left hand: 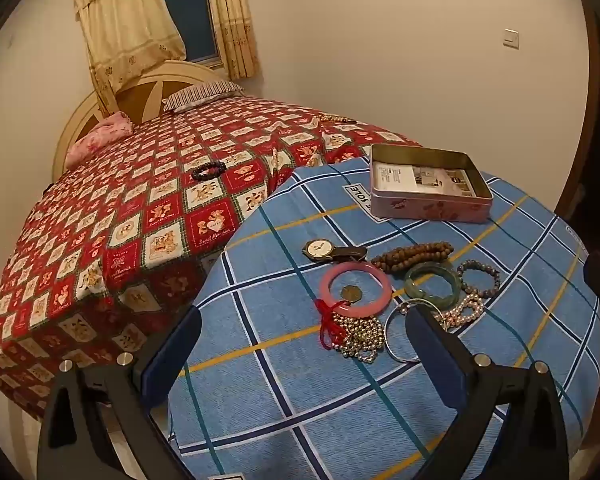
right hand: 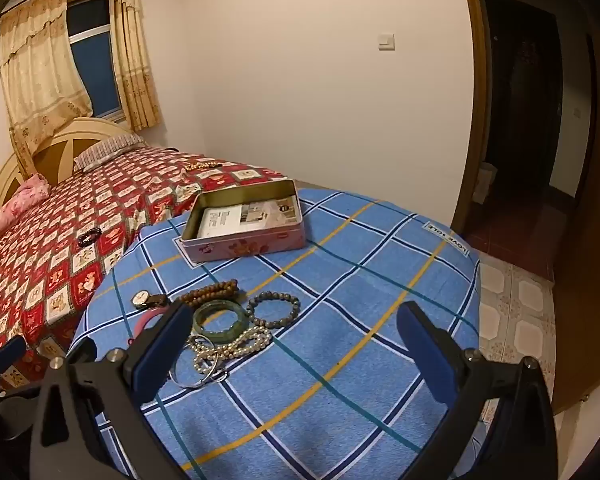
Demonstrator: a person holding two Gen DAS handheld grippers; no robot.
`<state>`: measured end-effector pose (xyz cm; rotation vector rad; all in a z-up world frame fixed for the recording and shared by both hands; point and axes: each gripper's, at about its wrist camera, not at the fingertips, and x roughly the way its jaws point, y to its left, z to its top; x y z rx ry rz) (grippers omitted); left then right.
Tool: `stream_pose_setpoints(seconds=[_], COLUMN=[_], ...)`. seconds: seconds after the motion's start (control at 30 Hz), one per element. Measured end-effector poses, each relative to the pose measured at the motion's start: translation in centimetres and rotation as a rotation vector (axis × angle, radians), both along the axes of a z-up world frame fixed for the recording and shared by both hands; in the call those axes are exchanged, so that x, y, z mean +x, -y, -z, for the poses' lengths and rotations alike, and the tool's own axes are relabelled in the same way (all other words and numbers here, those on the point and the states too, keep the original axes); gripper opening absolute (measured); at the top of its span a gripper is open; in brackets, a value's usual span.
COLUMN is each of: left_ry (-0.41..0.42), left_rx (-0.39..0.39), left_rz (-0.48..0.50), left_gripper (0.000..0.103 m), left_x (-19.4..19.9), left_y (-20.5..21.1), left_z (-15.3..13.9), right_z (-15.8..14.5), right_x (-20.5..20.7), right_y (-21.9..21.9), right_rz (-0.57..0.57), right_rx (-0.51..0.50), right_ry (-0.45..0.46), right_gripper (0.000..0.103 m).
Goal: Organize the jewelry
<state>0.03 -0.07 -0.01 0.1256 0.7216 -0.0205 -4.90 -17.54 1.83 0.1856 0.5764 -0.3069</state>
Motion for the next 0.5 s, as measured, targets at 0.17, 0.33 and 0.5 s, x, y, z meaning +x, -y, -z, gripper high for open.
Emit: stream_pose_setpoints(seconds=[0.17,0.33,0.5], left_ry=[-0.017,-0.008,0.005], left_rx=[-0.03,-0.02,-0.008], left_rz=[0.0,0.011,0.024], left_gripper=[0.102,0.102,0.102], left_x=[0.4,0.2,-0.5], left_y=[-0.4,-0.5,0.2], left_z=[-0.6,-0.1,0.0], right_z=[-0.1,0.0,0.1], right_x=[0.0,-0.1,-0.2], right_y=[-0.1,0.0,-0.2], right_rz=[-0.001,0.0,0.002], right_rx=[-0.005,0.001,0.001], right_ry=[0.001,0.004,0.008], right_gripper=[0.103,0.103,0.103])
